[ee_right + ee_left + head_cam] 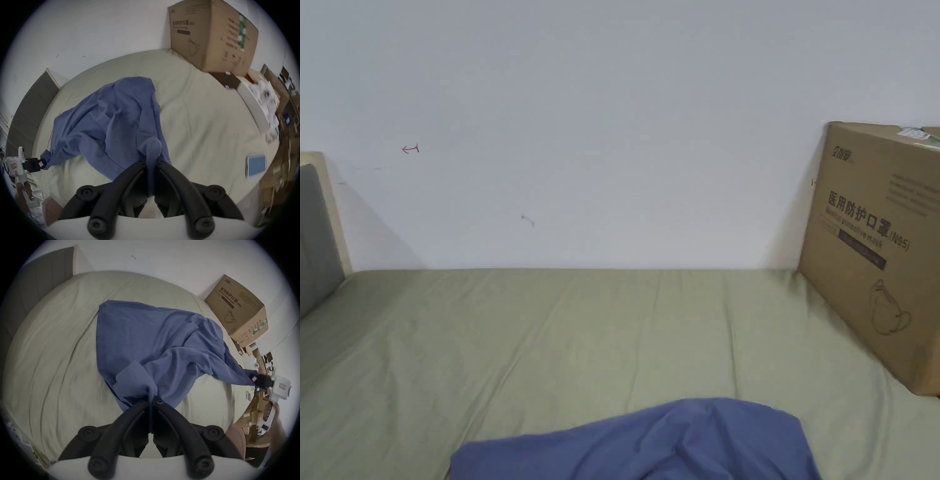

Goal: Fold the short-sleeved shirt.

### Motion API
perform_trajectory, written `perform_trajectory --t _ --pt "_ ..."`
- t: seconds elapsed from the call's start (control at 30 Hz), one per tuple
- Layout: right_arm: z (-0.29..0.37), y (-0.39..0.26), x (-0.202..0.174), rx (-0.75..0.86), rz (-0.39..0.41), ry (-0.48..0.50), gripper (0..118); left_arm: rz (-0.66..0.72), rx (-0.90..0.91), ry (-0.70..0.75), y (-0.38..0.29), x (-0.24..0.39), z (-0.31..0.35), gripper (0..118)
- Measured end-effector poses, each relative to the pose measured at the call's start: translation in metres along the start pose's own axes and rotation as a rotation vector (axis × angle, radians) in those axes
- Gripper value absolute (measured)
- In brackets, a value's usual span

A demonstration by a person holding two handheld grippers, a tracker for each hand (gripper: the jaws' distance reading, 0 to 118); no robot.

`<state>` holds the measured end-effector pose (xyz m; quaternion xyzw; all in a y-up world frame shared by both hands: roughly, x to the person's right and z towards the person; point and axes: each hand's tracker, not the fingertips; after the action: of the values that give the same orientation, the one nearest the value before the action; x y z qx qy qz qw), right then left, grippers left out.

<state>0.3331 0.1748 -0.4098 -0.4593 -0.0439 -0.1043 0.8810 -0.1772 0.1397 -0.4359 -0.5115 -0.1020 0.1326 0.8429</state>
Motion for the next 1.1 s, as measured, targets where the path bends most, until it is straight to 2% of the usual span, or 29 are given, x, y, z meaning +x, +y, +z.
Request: perform_trajectory --t 0.07,0.23,0.27,0.3,0.33,0.37,0.4,0.43,0.47,0.53,0.73,0.77,0.8,0.83,0.87,0.9,0.93,1.0,1.1 --pt "0.028 -0.026 0.016 -0.006 -0.069 0.026 5 0.024 0.001 -0.001 -0.022 -0.005 0.024 1" --pt "0.079 -0.055 0.033 0.030 -0.078 0.051 5 0.045 0.006 0.019 -0.055 -0.012 0.065 2" --pt "0.081 -0.058 0.031 0.026 -0.078 0.058 9 0.075 0.018 -0.001 -0.057 -0.016 0.068 9" --pt "0.081 -0.058 0.032 0.026 -0.087 0.065 24 0.112 0.031 -0.028 -0.059 -0.019 0.070 28" --pt "0.078 -0.058 0.032 0.028 -0.111 0.078 54 0.147 0.046 -0.041 -0.061 -0.022 0.073 66" --pt "0.077 -0.056 0.032 0.019 -0.131 0.088 92 0.191 0.069 -0.069 -0.063 -0.023 0.077 115" --pt "0.075 -0.055 0.030 0.007 -0.169 0.117 99 0.225 0.068 -0.102 -0.065 -0.025 0.079 116" --pt "0.078 -0.053 0.029 0.002 -0.188 0.153 99 0.253 0.096 -0.138 -0.067 -0.026 0.084 112" --pt "0.086 -0.052 0.027 0.050 -0.214 0.198 99 0.283 0.159 -0.168 -0.066 -0.027 0.100 112" --pt "0.100 -0.048 0.018 0.086 -0.240 0.232 99 0.315 0.168 -0.190 -0.069 -0.020 0.111 112" --pt "0.131 -0.034 -0.009 0.191 -0.244 0.271 98 0.319 0.256 -0.188 -0.068 0.003 0.153 112" --pt "0.134 -0.032 -0.012 0.191 -0.226 0.296 95 0.308 0.271 -0.189 -0.066 -0.003 0.154 109" --pt "0.138 -0.031 -0.020 0.216 -0.190 0.318 83 0.272 0.288 -0.175 -0.064 0.000 0.159 96" --pt "0.142 -0.030 -0.026 0.253 -0.159 0.291 56 0.223 0.315 -0.148 -0.062 0.004 0.164 61" --pt "0.145 -0.030 -0.034 0.296 -0.121 0.220 13 0.138 0.358 -0.047 -0.058 0.009 0.169 0" --pt "0.146 -0.029 -0.041 0.321 -0.093 0.164 6 0.091 0.363 0.055 -0.057 0.009 0.166 0" --pt "0.146 -0.029 -0.044 0.344 -0.083 0.179 6 0.066 0.413 0.080 -0.054 0.009 0.166 0" --pt "0.143 -0.021 -0.051 0.312 -0.051 0.235 5 0.018 0.399 -0.034 -0.040 0.006 0.159 0" --pt "0.137 -0.016 -0.063 0.304 -0.042 0.220 5 0.019 0.373 0.037 -0.001 -0.012 0.136 0"
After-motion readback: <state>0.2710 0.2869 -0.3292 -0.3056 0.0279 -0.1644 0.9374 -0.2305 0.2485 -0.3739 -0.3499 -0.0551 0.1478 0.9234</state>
